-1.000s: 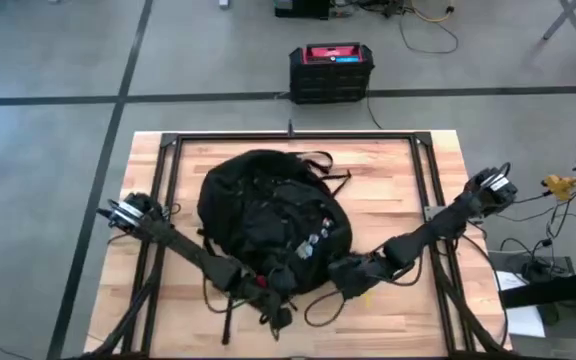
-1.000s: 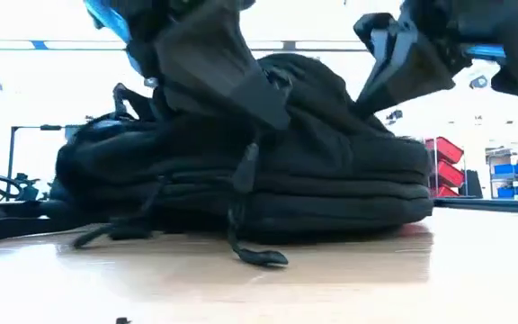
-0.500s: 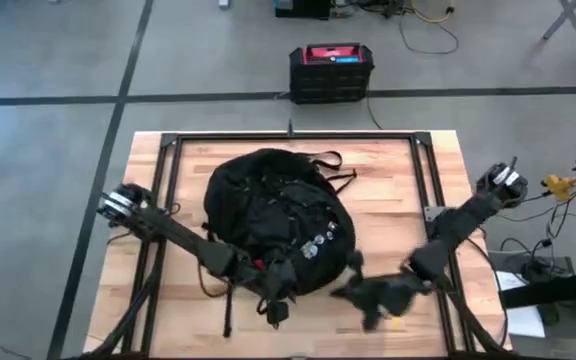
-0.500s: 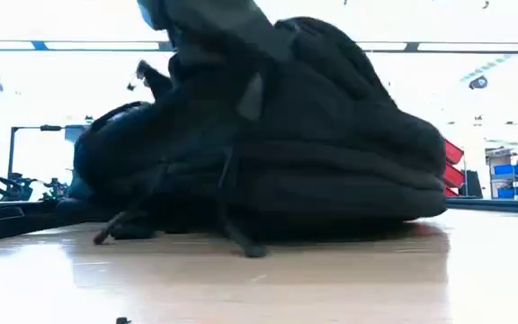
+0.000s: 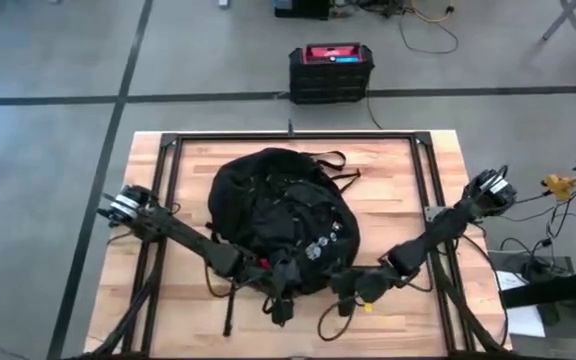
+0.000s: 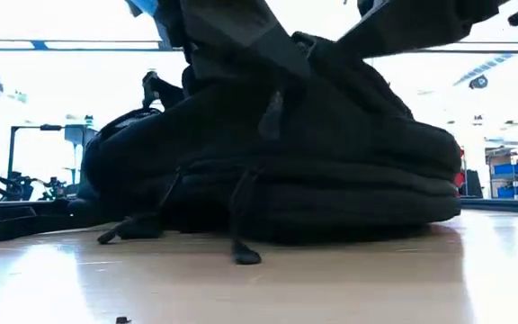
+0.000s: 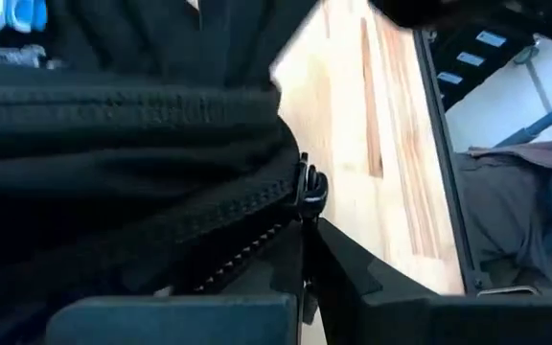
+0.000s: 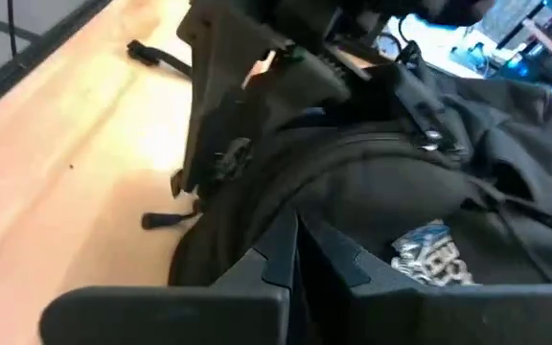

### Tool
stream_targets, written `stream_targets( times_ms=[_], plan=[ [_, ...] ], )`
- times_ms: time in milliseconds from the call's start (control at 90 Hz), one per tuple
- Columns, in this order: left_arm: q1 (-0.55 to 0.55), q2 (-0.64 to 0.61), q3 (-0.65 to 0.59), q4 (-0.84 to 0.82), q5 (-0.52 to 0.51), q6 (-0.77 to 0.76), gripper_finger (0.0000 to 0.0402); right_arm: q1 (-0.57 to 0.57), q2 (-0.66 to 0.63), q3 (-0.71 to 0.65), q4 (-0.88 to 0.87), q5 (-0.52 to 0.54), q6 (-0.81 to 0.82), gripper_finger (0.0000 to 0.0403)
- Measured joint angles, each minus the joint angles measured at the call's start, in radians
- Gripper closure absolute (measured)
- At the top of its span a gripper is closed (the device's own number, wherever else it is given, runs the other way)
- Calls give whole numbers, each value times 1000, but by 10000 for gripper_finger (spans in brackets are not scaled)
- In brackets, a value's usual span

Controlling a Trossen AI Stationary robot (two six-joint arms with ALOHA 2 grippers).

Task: Unpack backpack
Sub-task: Close the black backpack

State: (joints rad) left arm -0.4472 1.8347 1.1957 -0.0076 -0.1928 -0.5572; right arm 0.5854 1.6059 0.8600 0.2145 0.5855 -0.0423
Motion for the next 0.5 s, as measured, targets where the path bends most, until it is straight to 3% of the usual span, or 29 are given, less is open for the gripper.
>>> stream_targets(
  times_ms=[256,500],
  plan=[
    [2,-5,26,-49,56,9,401,-35,155,-5,1,-52,91,403],
    [-30,-40,172,-490,107,-144,401,-30,201,-28,39,-106,176,403]
  ],
)
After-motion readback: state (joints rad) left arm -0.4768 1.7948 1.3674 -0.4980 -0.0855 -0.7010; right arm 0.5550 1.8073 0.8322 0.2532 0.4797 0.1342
